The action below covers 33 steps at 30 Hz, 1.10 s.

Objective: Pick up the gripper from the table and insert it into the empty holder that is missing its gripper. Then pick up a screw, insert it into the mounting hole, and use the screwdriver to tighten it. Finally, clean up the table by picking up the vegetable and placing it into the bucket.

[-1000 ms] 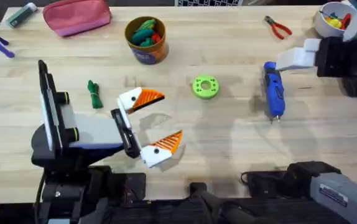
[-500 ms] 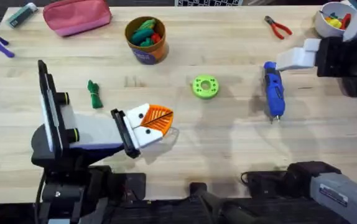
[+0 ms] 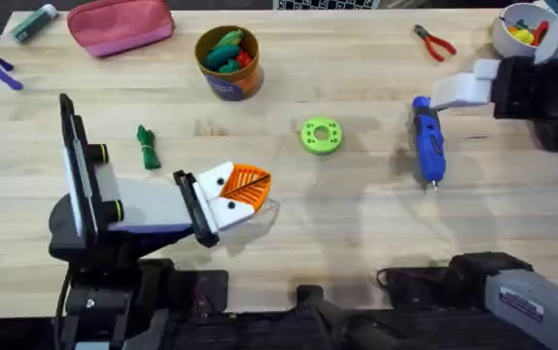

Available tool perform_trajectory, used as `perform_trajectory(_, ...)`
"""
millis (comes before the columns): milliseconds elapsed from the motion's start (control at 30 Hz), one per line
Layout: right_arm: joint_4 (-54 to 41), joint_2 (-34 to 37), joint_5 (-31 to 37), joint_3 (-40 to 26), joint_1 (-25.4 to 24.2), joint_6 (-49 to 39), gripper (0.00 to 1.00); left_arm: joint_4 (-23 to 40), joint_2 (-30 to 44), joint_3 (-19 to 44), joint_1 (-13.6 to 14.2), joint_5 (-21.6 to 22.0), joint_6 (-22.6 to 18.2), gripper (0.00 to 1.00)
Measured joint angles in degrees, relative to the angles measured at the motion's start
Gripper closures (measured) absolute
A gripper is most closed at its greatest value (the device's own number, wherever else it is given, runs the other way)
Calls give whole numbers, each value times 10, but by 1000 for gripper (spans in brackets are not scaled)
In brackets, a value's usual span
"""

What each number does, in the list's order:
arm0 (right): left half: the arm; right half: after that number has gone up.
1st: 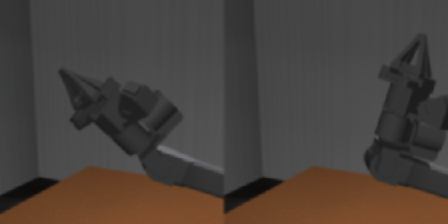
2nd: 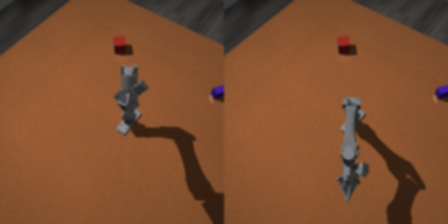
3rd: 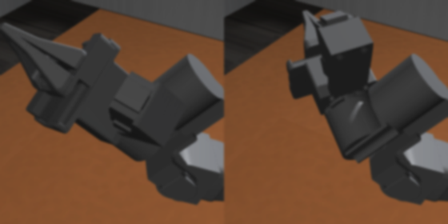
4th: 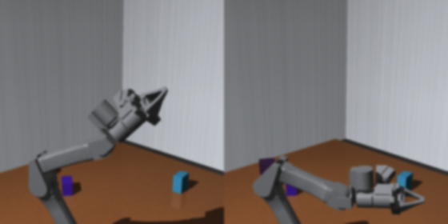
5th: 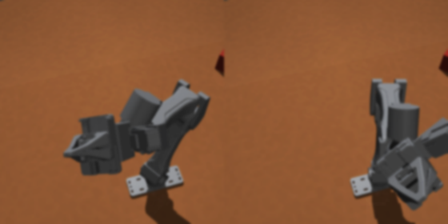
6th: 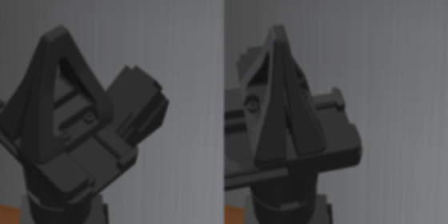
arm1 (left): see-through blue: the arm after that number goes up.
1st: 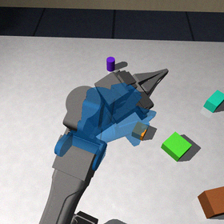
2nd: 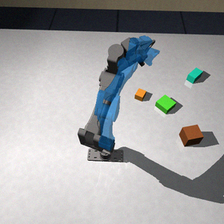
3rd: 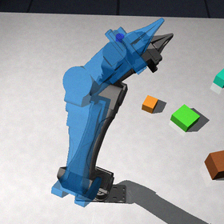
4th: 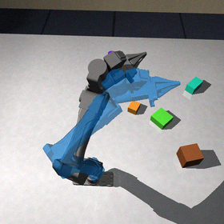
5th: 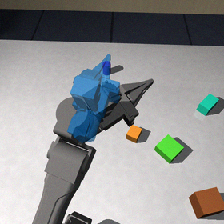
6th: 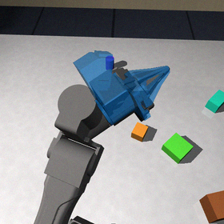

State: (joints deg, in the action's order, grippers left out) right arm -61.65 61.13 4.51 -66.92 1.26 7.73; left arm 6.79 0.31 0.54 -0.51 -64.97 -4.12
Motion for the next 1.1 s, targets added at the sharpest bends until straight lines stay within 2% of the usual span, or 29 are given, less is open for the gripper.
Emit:
perform_trajectory(267,30,70,8,0,-5,3,8,0,0,0,0,0,0,992)
perform_trajectory(633,92,209,21,0,-61,-5,8,0,0,0,0,0,0,993)
perform_trajectory(1100,127,321,21,0,-62,-63,7,0,0,0,0,0,0,993)
